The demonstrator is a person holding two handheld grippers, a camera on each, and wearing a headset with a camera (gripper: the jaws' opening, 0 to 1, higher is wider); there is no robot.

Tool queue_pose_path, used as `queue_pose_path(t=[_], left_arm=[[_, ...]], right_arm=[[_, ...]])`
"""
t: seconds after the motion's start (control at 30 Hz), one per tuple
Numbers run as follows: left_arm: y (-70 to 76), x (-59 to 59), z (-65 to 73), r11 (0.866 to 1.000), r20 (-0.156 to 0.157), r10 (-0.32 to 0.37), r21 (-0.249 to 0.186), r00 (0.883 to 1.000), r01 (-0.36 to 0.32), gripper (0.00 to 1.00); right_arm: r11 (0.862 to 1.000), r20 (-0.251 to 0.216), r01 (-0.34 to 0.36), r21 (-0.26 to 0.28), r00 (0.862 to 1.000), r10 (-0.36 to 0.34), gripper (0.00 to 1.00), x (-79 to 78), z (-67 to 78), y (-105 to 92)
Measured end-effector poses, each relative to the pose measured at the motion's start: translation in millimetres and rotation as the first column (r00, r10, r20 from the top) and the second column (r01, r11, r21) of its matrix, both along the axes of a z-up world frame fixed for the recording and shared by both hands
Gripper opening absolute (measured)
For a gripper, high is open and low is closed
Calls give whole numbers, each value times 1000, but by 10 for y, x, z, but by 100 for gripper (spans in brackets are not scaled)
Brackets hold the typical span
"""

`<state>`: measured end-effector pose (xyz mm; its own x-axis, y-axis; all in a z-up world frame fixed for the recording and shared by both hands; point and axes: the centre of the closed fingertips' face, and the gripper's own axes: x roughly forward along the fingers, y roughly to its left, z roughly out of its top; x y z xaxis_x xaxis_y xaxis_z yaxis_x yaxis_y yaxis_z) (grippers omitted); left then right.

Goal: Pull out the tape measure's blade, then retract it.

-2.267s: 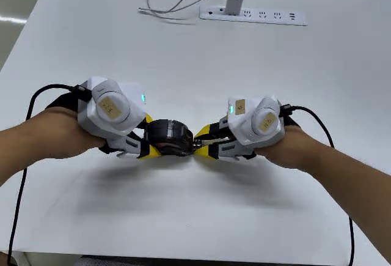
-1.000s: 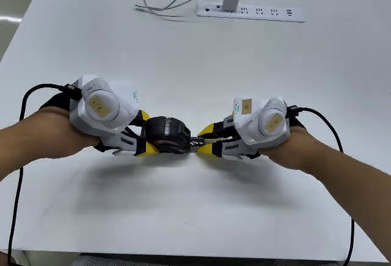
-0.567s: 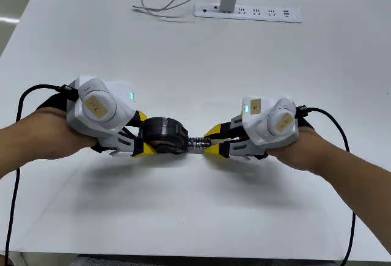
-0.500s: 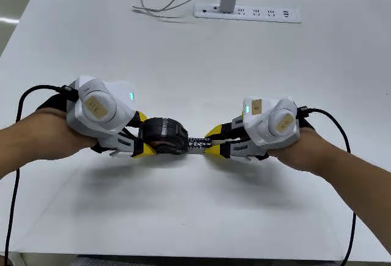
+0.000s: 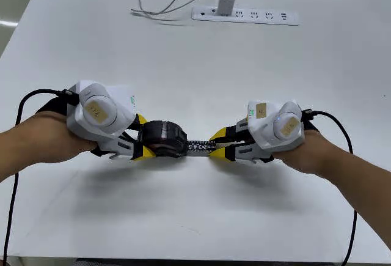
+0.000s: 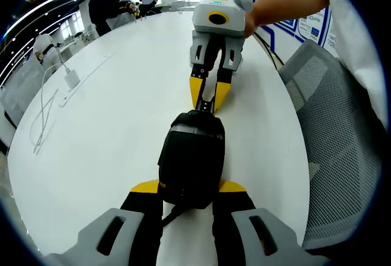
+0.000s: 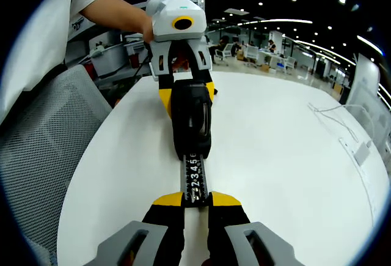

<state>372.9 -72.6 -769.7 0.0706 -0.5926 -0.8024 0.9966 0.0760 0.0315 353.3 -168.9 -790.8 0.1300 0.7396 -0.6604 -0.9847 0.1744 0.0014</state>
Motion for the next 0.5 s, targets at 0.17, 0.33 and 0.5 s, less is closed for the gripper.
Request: queue_pose_path(t=[0.17, 0.33, 0.5], left_arm=[[3, 4, -2, 1000, -3, 2, -2, 1000, -2, 26], [0, -1, -2, 1000, -3, 3, -4, 1000, -3, 26], [2, -3, -4, 1000, -4, 2, -4, 1000, -2, 26]], right_arm=[[1000, 2, 2, -6, 1000, -2, 10, -3, 13, -65], [1000, 2, 9, -15, 1000, -9, 10, 0, 18, -172], [1000, 11, 5, -25, 1000, -5, 10, -18, 29, -251]])
